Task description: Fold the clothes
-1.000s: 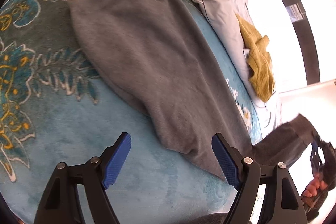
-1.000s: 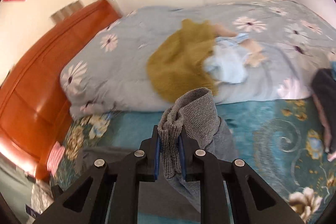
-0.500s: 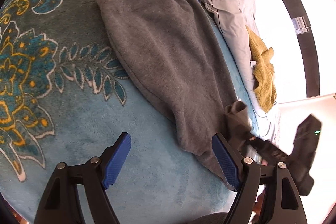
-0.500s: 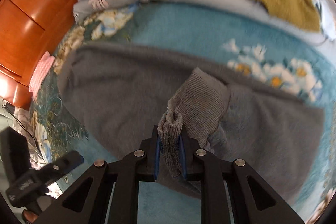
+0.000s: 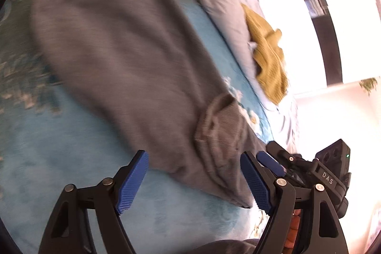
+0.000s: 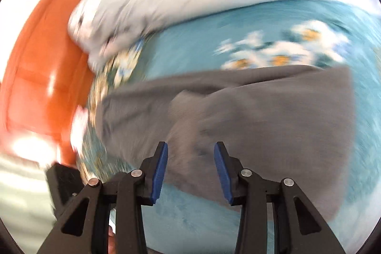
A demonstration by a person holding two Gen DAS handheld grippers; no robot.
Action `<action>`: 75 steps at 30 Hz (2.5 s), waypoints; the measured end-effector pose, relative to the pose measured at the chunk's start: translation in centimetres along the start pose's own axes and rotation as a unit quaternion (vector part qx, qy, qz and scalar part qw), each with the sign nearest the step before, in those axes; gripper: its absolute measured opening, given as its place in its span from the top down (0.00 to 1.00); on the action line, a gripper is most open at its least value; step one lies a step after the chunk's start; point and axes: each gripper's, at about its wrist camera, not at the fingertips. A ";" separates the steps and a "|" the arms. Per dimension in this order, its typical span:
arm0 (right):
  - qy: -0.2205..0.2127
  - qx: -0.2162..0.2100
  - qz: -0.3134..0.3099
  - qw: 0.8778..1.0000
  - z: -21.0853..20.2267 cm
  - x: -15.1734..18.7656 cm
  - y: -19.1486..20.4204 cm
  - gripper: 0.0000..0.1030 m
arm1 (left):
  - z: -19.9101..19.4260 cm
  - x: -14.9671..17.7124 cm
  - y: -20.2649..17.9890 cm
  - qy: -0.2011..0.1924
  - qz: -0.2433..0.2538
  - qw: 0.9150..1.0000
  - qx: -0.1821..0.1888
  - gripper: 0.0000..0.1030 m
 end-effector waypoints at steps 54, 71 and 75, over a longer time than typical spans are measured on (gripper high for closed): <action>-0.002 0.050 0.070 0.996 -1.7 0.7 -9.1 0.60 | 1.0 -3.5 2.2 -0.031 -0.020 0.999 0.026 0.68; -0.006 0.048 0.051 0.998 -2.0 0.3 -7.4 0.60 | -5.4 -11.2 15.4 -0.175 -0.190 0.966 0.000 0.15; -0.002 0.052 0.051 0.997 -2.1 0.2 -7.6 0.60 | -4.3 -12.7 15.9 -0.185 -0.193 0.964 0.009 0.15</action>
Point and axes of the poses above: each gripper's, at about its wrist camera, not at the fingertips, and z roughly the way its jaws point, y to its left, x to its underside, and after that the axes turned 4 degrees about -x, right-handed
